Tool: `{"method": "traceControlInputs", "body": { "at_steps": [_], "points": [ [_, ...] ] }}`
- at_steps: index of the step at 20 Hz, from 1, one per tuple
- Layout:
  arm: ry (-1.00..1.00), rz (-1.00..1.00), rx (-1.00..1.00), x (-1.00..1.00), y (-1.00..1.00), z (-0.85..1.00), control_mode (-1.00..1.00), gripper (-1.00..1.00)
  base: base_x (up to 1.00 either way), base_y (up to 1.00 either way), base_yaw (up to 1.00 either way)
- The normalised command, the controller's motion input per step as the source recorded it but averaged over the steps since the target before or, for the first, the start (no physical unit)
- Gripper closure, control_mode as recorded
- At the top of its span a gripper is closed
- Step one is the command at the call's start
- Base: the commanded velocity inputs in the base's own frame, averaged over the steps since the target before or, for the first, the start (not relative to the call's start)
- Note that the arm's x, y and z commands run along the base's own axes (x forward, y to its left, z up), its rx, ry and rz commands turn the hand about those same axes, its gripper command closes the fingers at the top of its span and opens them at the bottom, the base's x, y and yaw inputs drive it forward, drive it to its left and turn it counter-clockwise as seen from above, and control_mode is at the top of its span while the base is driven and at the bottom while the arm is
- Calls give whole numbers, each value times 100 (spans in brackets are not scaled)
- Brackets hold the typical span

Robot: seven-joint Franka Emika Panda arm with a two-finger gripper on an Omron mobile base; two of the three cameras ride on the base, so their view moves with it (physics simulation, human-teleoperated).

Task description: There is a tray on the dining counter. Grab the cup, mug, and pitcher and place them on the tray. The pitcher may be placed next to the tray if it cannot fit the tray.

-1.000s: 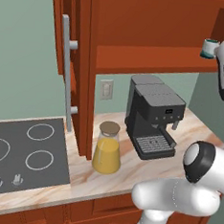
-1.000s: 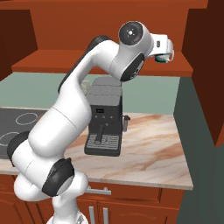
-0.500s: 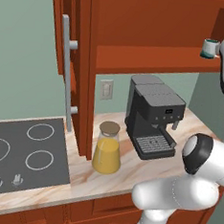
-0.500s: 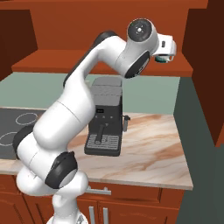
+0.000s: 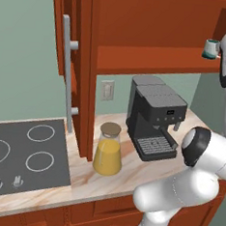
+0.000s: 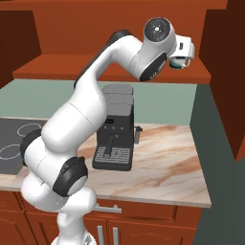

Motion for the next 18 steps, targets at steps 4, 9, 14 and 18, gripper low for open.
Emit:
{"method": "traceControlInputs", "body": {
  "at_steps": [4,9,14,18],
  "points": [
    [0,0,0,19,-10,0,-100,-100,0,0,0],
    [0,0,0,17,-9,1,-100,-100,0,0,0],
    [0,0,0,14,-6,0,-100,-100,0,0,0],
    [0,0,0,2,-10,0,-100,-100,0,0,0]
  ]
}}
